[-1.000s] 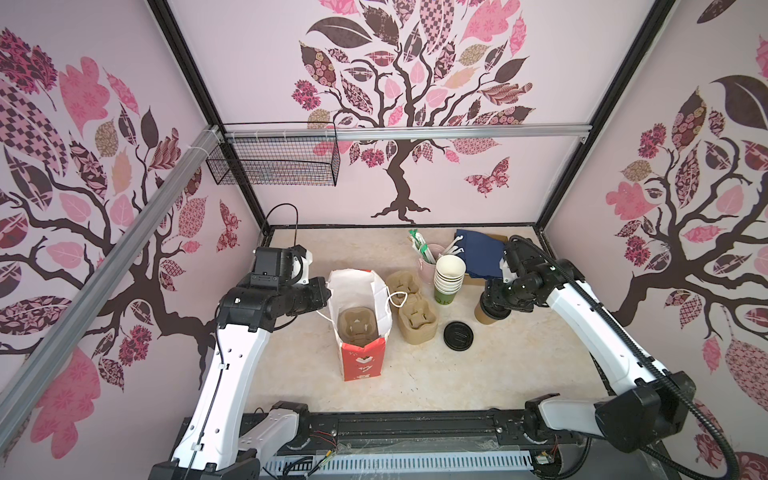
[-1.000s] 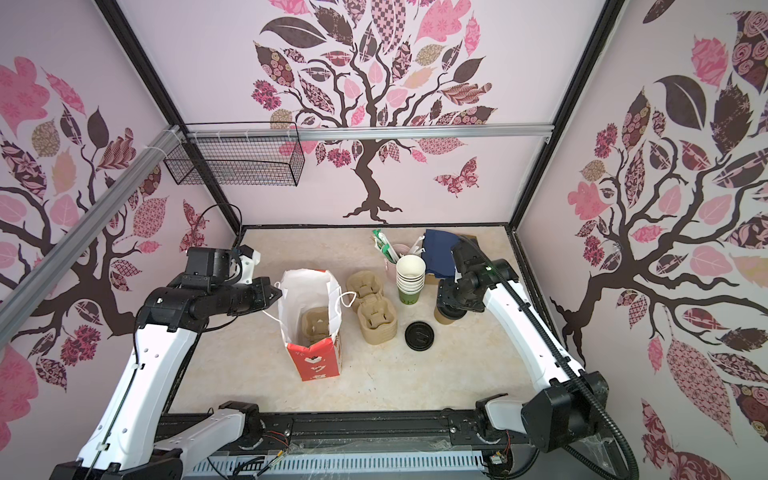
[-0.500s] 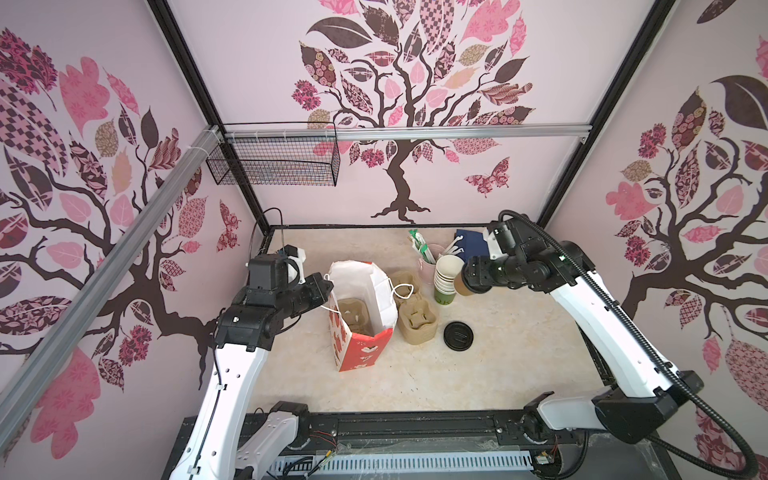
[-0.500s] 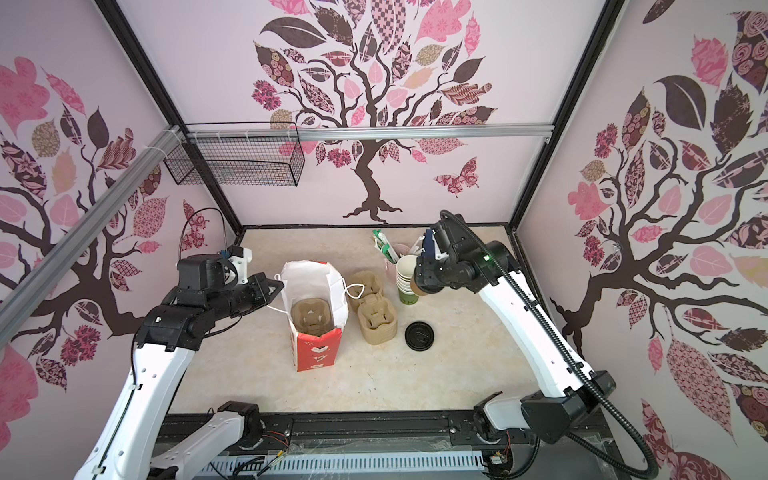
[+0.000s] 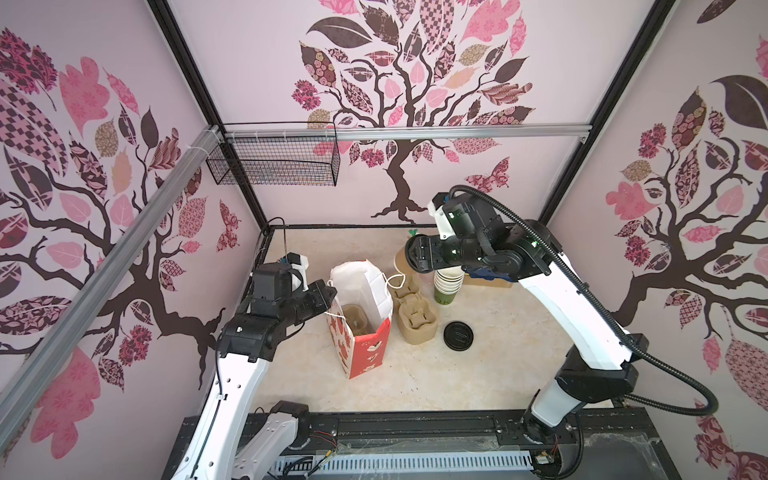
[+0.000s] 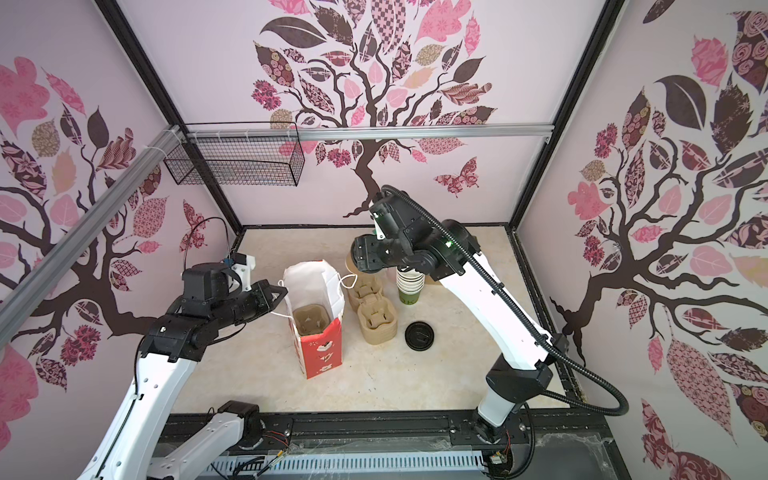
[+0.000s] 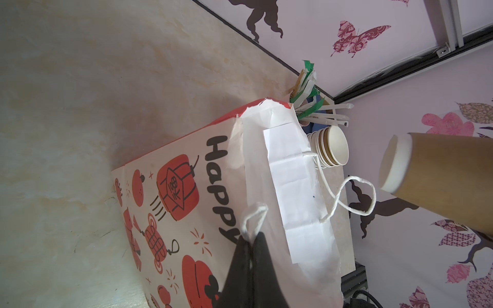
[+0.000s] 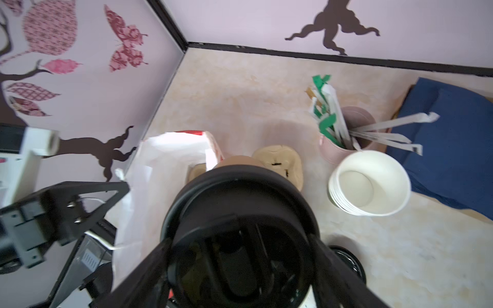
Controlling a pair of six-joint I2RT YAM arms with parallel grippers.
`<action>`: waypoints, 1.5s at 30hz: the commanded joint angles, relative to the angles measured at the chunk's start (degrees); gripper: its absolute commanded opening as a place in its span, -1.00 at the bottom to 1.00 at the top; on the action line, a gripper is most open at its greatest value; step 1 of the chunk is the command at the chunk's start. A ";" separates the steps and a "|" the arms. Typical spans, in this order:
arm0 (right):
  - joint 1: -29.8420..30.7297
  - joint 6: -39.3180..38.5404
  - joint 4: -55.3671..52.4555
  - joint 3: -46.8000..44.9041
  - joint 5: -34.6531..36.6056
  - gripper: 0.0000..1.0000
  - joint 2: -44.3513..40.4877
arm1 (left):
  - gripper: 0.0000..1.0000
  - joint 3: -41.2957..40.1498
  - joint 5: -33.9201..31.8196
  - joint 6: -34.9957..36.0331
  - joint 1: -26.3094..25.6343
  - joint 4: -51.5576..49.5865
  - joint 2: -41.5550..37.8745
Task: Pack a coffee takeout order
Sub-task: Place the takeout bag at the center of the table.
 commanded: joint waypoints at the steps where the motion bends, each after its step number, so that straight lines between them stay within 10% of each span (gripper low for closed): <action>1: 3.20 1.18 -0.63 5.10 0.43 0.55 3.04 | -1.00 -1.04 -1.23 0.35 -0.28 1.12 -0.61; 45: 18.69 7.30 -12.28 12.86 1.36 0.54 24.76 | -1.00 -7.57 0.24 -6.50 -0.21 4.40 -9.42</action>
